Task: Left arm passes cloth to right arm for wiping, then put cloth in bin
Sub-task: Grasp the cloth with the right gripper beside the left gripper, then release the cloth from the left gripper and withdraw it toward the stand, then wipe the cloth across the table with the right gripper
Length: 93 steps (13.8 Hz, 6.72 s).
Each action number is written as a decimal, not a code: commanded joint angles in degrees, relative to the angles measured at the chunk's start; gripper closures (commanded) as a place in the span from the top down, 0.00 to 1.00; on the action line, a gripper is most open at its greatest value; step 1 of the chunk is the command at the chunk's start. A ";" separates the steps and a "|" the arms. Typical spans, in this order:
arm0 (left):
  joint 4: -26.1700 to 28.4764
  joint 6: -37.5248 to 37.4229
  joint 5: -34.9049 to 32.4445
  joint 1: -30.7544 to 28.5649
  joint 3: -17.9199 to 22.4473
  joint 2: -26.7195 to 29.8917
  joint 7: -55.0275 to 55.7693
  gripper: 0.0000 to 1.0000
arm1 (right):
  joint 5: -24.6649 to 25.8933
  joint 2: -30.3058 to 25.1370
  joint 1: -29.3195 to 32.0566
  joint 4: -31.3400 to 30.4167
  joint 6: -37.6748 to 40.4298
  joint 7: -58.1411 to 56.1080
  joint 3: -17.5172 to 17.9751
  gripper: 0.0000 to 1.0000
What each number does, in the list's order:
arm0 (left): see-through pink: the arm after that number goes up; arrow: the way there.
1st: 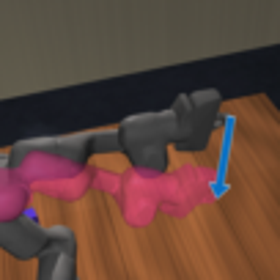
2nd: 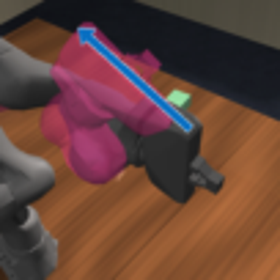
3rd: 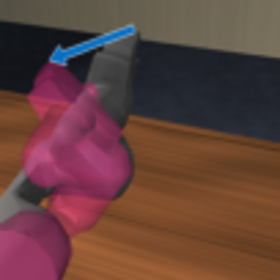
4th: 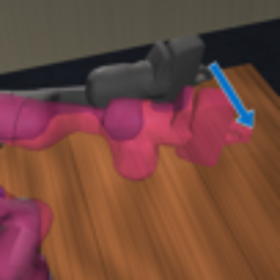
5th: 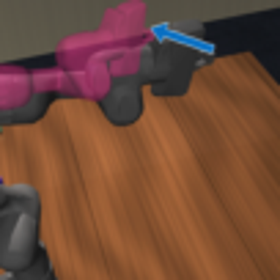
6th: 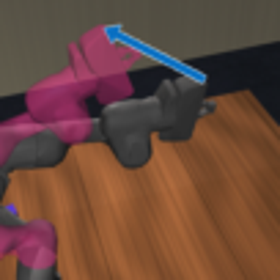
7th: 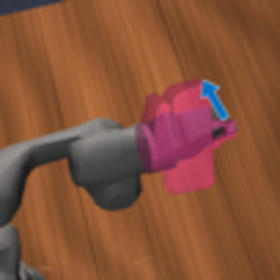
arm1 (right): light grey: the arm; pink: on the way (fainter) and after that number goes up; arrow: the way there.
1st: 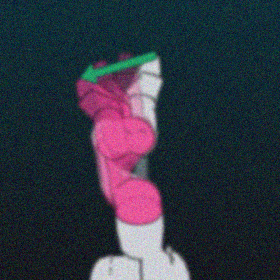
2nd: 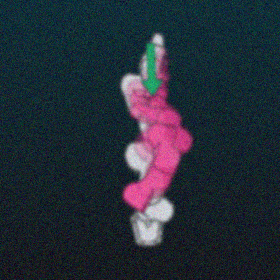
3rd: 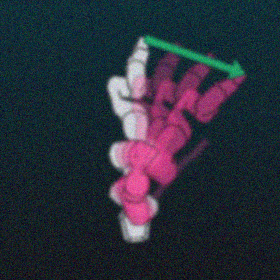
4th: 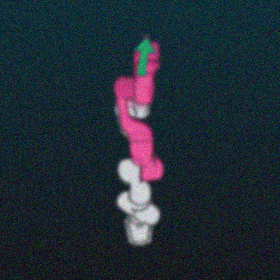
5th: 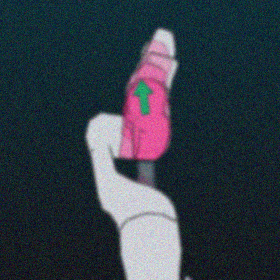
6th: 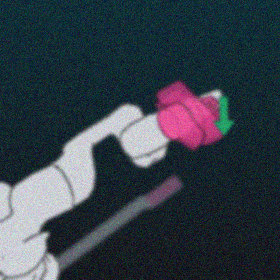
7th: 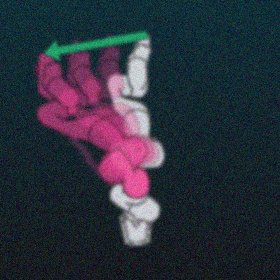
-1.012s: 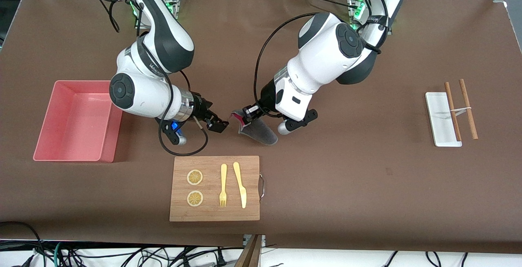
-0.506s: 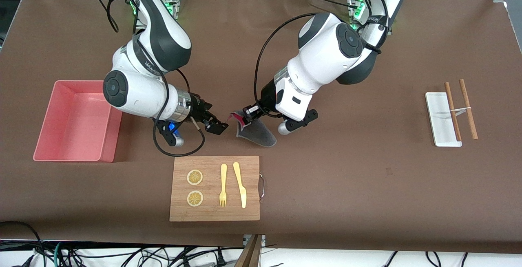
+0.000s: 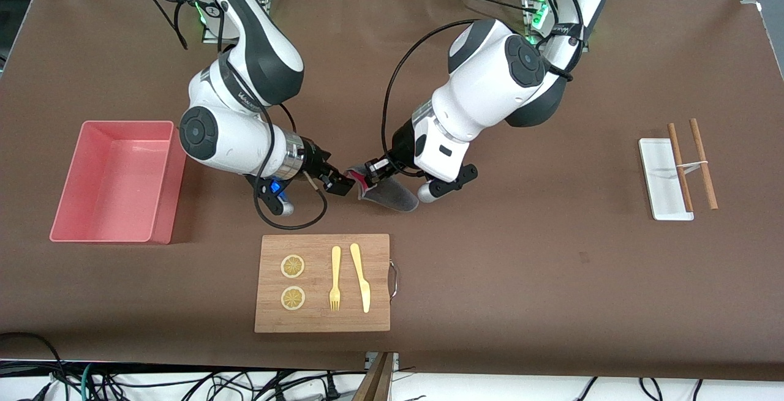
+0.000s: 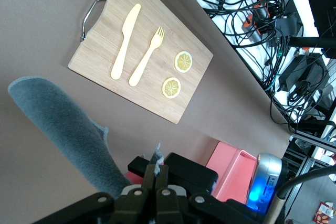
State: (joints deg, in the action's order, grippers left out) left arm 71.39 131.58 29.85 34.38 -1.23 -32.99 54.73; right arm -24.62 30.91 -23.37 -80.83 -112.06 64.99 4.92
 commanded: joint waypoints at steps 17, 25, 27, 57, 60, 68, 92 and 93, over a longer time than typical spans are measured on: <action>-1.08 -2.11 0.74 -0.36 0.61 0.12 0.11 1.00 | -1.13 -0.06 0.95 0.93 0.61 -1.17 -0.43 0.00; -1.25 -19.93 -5.21 -7.30 1.14 7.14 -0.59 1.00 | -0.69 1.34 1.13 0.50 2.10 -5.84 -0.17 0.00; -0.99 -28.88 -13.54 -9.32 1.06 9.16 -0.77 1.00 | -0.87 2.92 -0.27 0.41 1.76 -5.31 1.66 0.00; 21.68 -41.07 -32.75 -33.76 -2.20 30.00 -55.26 1.00 | 29.81 3.01 15.28 -14.45 5.28 -50.87 -7.57 0.00; 23.00 -37.98 -32.49 -33.94 -2.11 30.26 -55.08 1.00 | 27.97 4.24 14.84 -14.36 2.73 -40.24 -2.39 0.00; 23.53 -37.54 -31.61 -35.26 -2.81 30.62 -54.20 1.00 | 23.21 6.44 10.89 -13.66 -9.48 -13.16 9.92 0.00; 23.09 -38.33 -31.70 -35.26 -3.08 30.44 -53.85 1.00 | 21.54 2.32 15.27 -14.27 5.87 -55.39 -6.49 0.00; 23.00 -38.33 -31.70 -35.17 -3.08 30.44 -53.85 1.00 | 21.54 1.70 15.45 -14.27 6.93 -57.84 -7.54 0.00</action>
State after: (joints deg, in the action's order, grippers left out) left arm 93.26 93.14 -1.49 -0.36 -3.77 -3.94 0.54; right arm -2.84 35.00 -8.80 -94.32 -107.60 11.55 -1.66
